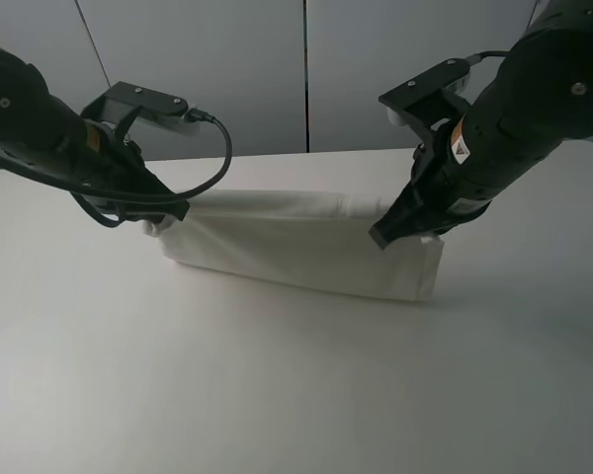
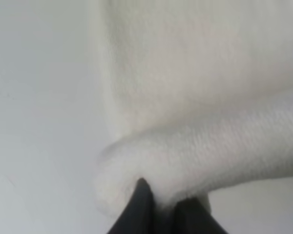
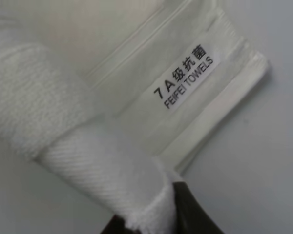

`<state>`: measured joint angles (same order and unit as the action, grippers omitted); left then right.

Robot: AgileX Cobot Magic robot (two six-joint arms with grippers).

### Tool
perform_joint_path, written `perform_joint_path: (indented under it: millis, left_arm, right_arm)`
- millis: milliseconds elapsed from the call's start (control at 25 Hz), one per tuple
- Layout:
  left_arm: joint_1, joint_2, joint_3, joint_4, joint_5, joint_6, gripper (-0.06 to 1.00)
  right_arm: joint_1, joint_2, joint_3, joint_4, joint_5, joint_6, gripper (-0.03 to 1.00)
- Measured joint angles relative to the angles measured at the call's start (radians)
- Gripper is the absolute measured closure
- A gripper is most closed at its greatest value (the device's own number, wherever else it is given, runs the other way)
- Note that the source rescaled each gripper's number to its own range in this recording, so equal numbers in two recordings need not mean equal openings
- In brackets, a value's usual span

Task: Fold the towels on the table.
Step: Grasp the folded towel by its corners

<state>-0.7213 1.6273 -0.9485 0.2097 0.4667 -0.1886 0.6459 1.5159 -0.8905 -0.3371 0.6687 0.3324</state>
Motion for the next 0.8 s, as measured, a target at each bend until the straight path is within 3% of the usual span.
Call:
perform_joint_path:
  millis: [320, 520, 800]
  left_arm:
    - [0.023, 0.0, 0.0, 0.004, -0.117, -0.008, 0.94]
    - [0.058, 0.035, -0.002, 0.0, -0.163, -0.008, 0.82]
    - [0.083, 0.088, -0.002, 0.015, -0.189, -0.017, 0.79]
  right_arm:
    - [-0.066, 0.0, 0.0, -0.017, -0.087, 0.072, 0.97]
    - [-0.103, 0.0, -0.002, -0.015, -0.148, 0.098, 0.97]
    - [-0.127, 0.066, -0.002, -0.031, -0.12, 0.108, 0.97]
